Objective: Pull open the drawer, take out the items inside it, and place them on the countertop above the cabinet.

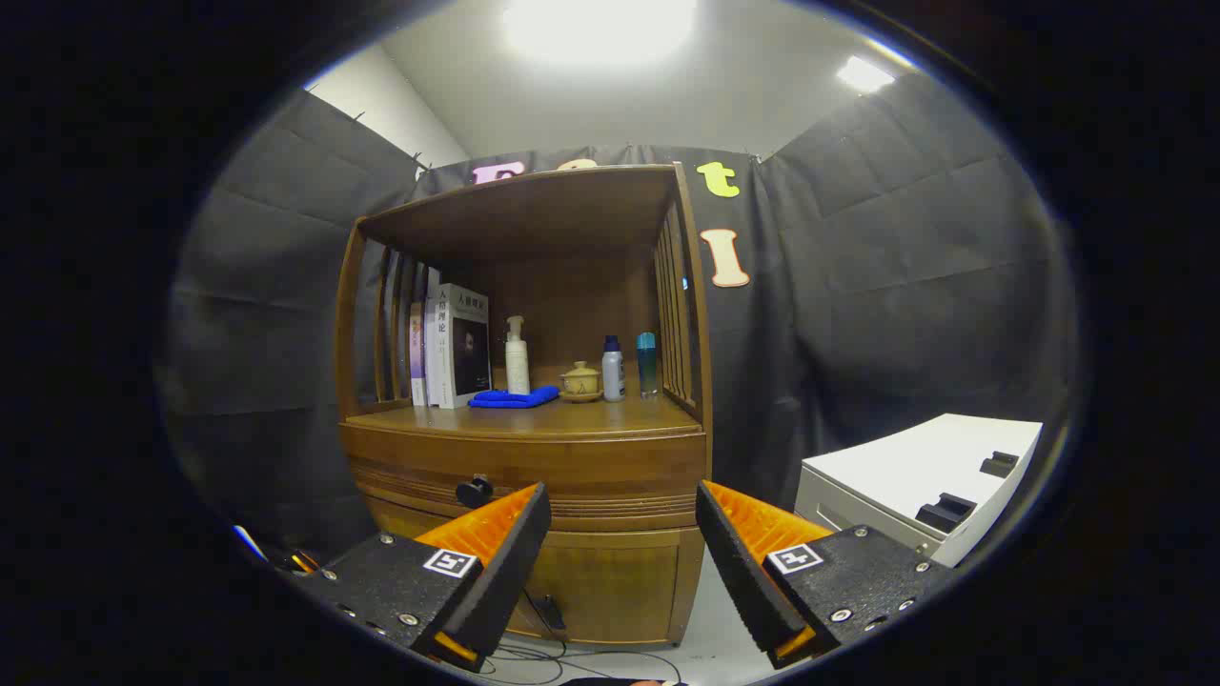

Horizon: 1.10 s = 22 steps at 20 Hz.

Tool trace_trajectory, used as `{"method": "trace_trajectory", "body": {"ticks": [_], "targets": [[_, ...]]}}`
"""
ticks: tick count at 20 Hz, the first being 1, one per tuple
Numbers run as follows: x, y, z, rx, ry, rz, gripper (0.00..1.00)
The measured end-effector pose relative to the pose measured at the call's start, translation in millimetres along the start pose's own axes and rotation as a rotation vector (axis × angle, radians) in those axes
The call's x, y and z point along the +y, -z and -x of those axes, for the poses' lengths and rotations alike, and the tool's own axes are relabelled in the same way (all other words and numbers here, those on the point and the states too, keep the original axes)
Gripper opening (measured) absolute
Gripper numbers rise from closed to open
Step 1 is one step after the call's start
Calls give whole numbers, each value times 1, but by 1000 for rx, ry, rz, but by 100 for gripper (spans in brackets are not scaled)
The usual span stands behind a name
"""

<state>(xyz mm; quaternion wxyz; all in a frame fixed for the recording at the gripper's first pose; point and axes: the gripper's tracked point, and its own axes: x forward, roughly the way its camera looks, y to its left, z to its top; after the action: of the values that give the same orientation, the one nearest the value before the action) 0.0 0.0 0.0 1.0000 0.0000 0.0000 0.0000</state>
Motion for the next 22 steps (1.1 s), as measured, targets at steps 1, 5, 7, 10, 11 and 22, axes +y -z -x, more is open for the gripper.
{"method": "trace_trajectory", "body": {"ticks": [1,5,7,10,11,22], "targets": [[2,1,1,7,-10,-6,95],[16,4,10,33,-30,-50,95],[24,6,16,23,-36,-30,95],[32,7,16,26,-54,-3,95],[34,9,14,31,-57,-3,95],[32,0,12,0,-23,-6,95]]}}
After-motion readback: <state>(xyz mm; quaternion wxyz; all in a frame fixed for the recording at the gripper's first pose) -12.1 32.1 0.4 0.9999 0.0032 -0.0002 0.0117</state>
